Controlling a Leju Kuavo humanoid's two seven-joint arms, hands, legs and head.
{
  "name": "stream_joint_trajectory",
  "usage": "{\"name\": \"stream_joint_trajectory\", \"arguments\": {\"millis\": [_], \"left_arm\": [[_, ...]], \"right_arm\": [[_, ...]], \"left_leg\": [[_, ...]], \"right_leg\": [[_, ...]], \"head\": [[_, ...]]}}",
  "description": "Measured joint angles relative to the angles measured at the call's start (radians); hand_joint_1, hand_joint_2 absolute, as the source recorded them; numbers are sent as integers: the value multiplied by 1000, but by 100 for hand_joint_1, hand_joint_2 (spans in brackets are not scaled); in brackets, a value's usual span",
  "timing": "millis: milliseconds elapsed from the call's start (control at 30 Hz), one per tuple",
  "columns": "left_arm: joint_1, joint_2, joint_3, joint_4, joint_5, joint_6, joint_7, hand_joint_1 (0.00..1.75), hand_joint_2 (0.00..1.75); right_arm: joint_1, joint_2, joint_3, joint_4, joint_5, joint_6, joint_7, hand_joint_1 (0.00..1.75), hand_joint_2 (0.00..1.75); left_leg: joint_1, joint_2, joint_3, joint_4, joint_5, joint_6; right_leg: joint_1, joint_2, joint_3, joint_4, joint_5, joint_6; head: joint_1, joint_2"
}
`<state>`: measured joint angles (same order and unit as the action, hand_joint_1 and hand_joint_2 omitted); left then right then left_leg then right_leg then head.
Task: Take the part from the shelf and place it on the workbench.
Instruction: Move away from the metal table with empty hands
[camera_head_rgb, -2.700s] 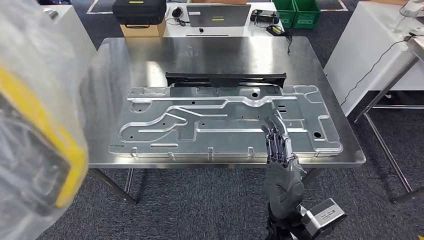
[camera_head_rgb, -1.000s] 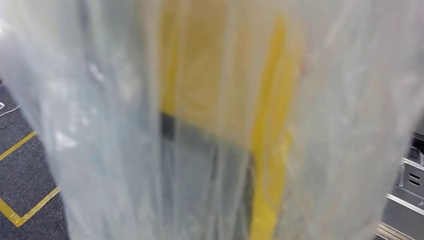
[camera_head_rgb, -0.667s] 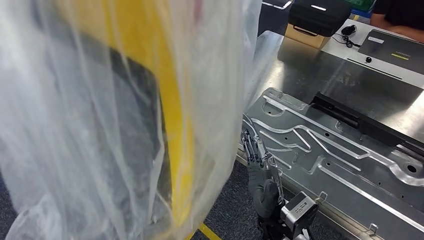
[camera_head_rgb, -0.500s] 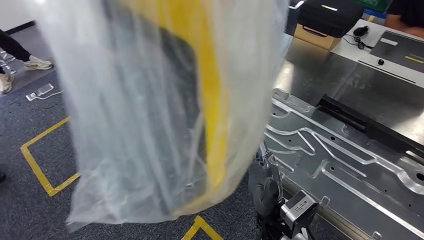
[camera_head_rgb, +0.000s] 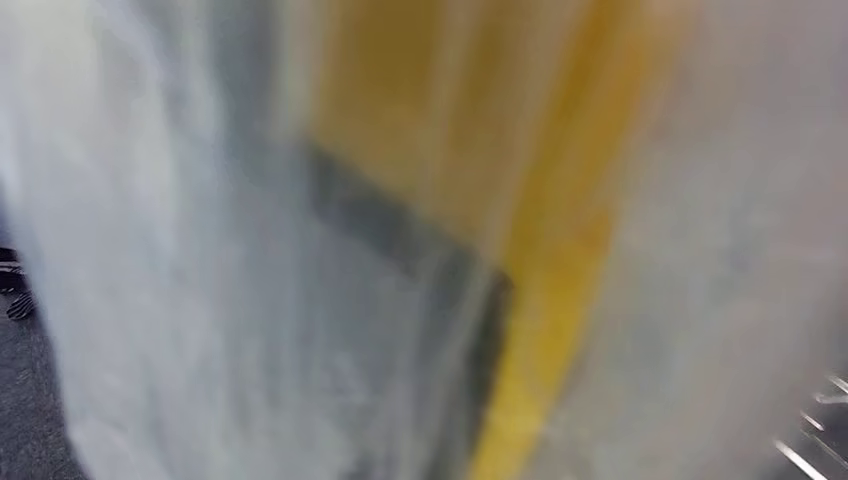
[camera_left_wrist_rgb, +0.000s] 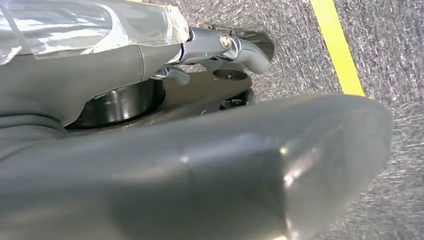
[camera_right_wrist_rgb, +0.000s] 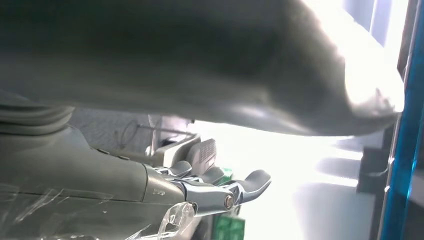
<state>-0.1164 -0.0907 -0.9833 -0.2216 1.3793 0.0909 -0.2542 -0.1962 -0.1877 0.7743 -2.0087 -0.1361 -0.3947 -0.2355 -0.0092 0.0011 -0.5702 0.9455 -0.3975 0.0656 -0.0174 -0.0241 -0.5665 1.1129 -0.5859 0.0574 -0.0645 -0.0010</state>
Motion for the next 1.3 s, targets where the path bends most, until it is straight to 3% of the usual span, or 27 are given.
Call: {"name": "stream_joint_trajectory", "arguments": {"millis": [67, 100, 133, 167, 233, 300, 367, 433, 500, 567, 600, 633, 667, 733, 767, 800, 867, 900, 967, 1033, 1067, 1100, 1133, 1167, 1233, 1300], "left_arm": [[0, -1, 0, 0, 0, -1, 2, 0, 0], [0, -2, -1, 0, 0, -1, 2, 0, 0], [1, -2, -1, 0, 0, -1, 3, 0, 0], [1, -2, -1, 0, -1, -1, 3, 0, 0], [0, -2, -1, 0, -1, -1, 3, 0, 0], [-1, -2, -2, 0, -1, -1, 4, 0, 0], [1, -2, -4, 0, -1, -1, 6, 0, 0], [2, -2, -5, 0, -1, 0, 6, 0, 0], [-1, 0, -6, 0, -2, 1, 4, 0, 0], [-4, 2, -6, 0, -2, 2, 1, 0, 0], [-4, 2, -6, 0, -3, 2, 0, 0, 0], [-3, 3, -6, 0, -3, 1, 0, 0, 0], [-2, 3, -6, 0, -3, 1, 0, 0, 0], [-2, 4, -7, 0, -4, 0, 0, 0, 0], [-2, 3, -7, 0, -5, -1, 0, 0, 0], [-3, 2, -9, 0, -5, -2, 0, 0, 0], [-3, 0, -12, 0, -6, -4, 0, 0, 0], [-2, -1, -13, 0, -5, -6, -1, 0, 0], [-1, -1, -15, 0, -2, -7, -2, 0, 0], [-1, -2, -16, 0, 0, -8, -2, 0, 0], [-2, -3, -17, 0, 0, -9, -3, 0, 0], [-2, -4, -17, 0, 0, -10, -3, 0, 0], [-1, -4, -17, 0, 0, -10, -3, 0, 0], [0, -4, -17, 0, 0, -10, -3, 0, 0], [0, -4, -17, 0, 0, -10, -3, 0, 0], [-1, -5, -17, 0, 1, -10, -3, 0, 0]], "right_arm": [[2, 0, 0, 0, 1, 0, 2, 0, 0], [2, -1, 1, 0, 1, 0, 2, 0, 0], [2, -1, 1, 0, 2, 0, 2, 0, 0], [2, -1, 1, 0, 2, 0, 2, 0, 0], [0, -1, 1, 0, 2, 1, 2, 0, 0], [-1, -1, 1, 0, 2, 1, 3, 0, 0], [-3, 0, 1, 0, 2, 2, 3, 0, 0], [-7, 0, 1, 0, 2, 3, 3, 0, 0], [-8, 1, 1, 0, 3, 3, 4, 0, 0], [-7, 1, 1, 0, 6, 4, 4, 0, 0], [-8, 1, 1, 0, 8, 5, 5, 0, 0], [-8, 1, 2, 0, 9, 6, 7, 0, 0], [-9, 1, 2, 0, 11, 6, 8, 0, 0], [-12, 1, 2, 0, 19, 7, 12, 0, 0], [-13, 1, 2, 0, 24, 7, 13, 0, 0], [-14, 1, 2, 0, 28, 6, 14, 0, 0], [-15, 1, 2, 0, 32, 6, 16, 0, 0], [-16, 1, 3, 0, 32, 6, 16, 0, 0], [-18, 0, 4, 0, 31, 6, 16, 0, 0], [-16, 0, 5, 0, 30, 6, 17, 0, 0], [-14, 0, 5, 0, 28, 7, 18, 0, 0], [-13, -1, 5, 0, 27, 7, 18, 0, 0], [-12, -1, 6, 0, 27, 7, 18, 0, 0], [-12, -2, 6, 0, 26, 7, 18, 0, 0], [-12, -2, 7, 0, 26, 7, 19, 0, 0], [-12, -2, 8, 0, 26, 7, 20, 0, 0]], "left_leg": [[0, -29, 1, 0, 0, 3], [0, -45, 2, 1, 0, 3], [2, -61, 3, 2, -1, 2], [3, -77, 5, 3, -1, 1], [4, -106, 3, 10, -5, -6], [5, -129, -6, 15, -6, -18], [10, -143, -13, 16, -4, -29], [9, -105, -29, 48, -23, -40], [6, -45, -82, 162, -81, -51], [8, -25, -149, 296, -134, -57], [8, -23, -163, 324, -138, -57], [8, -21, -153, 307, -122, -56], [7, -13, -123, 250, -92, -53], [-1, 31, -41, 99, -33, -42], [-7, 50, -16, 48, -19, -35], [-12, 60, -5, 24, -16, -29], [-15, 43, -6, 17, -16, -20], [-12, 32, -3, 12, -13, -16], [-5, 10, 7, 1, -8, -6], [-2, -12, 10, -1, -7, 0], [-2, -26, 11, -1, -8, 2], [-1, -41, 12, 0, -8, 2], [0, -56, 14, 0, -9, 2], [1, -71, 16, 1, -10, 0], [3, -101, 17, 6, -14, -7], [5, -125, 9, 13, -17, -19]], "right_leg": [[0, 17, -69, 126, -41, 2], [-1, 19, -84, 143, -33, 3], [-2, 22, -79, 119, -7, 4], [-4, 29, -56, 59, 33, 5], [-12, 78, 0, -79, 99, 5], [-14, 110, 24, -139, 116, -2], [-9, 90, 26, -143, 117, -16], [-9, 66, 29, -146, 119, -30], [-8, 38, 32, -147, 117, -40], [-5, 8, 35, -147, 112, -44], [-5, -6, 37, -147, 110, -44], [-4, -19, 40, -147, 107, -43], [-4, -32, 45, -147, 104, -42], [-1, -53, 55, -147, 96, -35], [1, -62, 59, -147, 92, -32], [3, -70, 62, -148, 89, -28], [5, -86, 68, -152, 86, -19], [4, -81, 71, -151, 81, -14], [1, -39, 52, -99, 46, -6], [0, 7, -16, 35, -15, -4], [0, 16, -55, 104, -36, -3], [0, 19, -82, 144, -40, -1], [-2, 20, -91, 145, -23, 0], [-4, 24, -79, 104, 13, 1], [-12, 70, -22, -40, 90, 5], [-18, 113, 13, -127, 121, 0]], "head": [[1, 0], [2, 0], [2, 0], [2, 0], [2, 0], [2, 0], [2, 0], [-1, 0], [-6, 0], [-8, 0], [-9, 0], [-9, 0], [-10, 0], [-10, 0], [-10, 0], [-10, 0], [-10, 0], [-9, 0], [-8, 0], [-6, 0], [-5, 0], [-5, 0], [-5, 0], [-5, 0], [-5, 0], [-5, 0]]}}
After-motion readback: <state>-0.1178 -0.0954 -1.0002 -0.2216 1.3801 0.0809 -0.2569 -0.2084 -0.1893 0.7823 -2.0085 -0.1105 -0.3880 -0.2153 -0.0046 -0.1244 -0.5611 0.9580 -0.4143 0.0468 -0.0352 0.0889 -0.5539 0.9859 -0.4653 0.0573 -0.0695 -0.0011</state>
